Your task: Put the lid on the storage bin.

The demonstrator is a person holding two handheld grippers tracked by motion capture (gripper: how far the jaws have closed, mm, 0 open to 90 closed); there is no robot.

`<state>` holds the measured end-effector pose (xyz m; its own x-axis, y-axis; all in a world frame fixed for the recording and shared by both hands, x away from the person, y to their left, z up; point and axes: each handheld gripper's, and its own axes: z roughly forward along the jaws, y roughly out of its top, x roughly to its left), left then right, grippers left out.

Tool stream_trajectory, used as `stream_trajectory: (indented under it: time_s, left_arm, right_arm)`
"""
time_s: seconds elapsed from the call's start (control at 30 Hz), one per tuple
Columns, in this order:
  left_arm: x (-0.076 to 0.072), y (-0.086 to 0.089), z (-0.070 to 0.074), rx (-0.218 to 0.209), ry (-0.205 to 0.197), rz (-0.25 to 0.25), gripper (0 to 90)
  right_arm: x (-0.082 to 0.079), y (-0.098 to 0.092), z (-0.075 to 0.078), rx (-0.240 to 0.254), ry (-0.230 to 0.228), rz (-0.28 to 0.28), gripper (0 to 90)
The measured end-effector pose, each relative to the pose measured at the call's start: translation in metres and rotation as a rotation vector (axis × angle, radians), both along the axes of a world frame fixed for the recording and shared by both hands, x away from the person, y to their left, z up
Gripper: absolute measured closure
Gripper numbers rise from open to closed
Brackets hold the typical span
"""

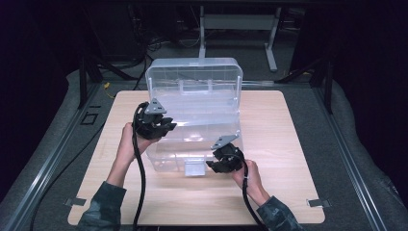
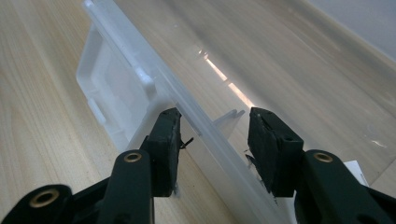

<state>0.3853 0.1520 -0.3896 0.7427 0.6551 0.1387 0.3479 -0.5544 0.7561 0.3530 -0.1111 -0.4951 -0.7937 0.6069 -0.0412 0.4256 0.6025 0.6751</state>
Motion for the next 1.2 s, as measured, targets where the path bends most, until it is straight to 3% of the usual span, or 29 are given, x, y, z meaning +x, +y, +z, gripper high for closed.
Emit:
stream_trajectory:
  time_s: [0.1, 0.23, 0.53, 1.03, 1.1, 1.2]
  left_arm:
    - [-0.004, -0.002, -0.001, 0.016, -0.027, 0.01, 73.8]
    - [-0.006, -0.002, -0.002, 0.019, -0.031, 0.012, 73.6]
    - [-0.011, 0.004, -0.008, -0.039, -0.021, 0.005, 73.5]
    - [-0.017, 0.003, -0.012, -0.035, -0.067, 0.017, 72.2]
    - [-0.017, 0.003, -0.012, -0.034, -0.068, 0.016, 72.2]
    - [-0.017, 0.003, -0.012, -0.03, -0.07, 0.016, 72.2]
  right_arm:
    - [0.0, 0.0, 0.0, 0.0, 0.0, 0.001, 54.8]
    - [0.0, -0.001, 0.001, -0.014, 0.016, 0.006, 54.9]
    - [0.001, 0.0, 0.001, 0.002, 0.013, 0.005, 55.2]
    - [0.001, -0.002, 0.002, 0.016, 0.03, 0.005, 56.9]
    - [-0.001, -0.004, 0.005, 0.041, 0.02, 0.008, 57.5]
    - [-0.004, -0.002, 0.011, 0.028, 0.002, 0.023, 56.4]
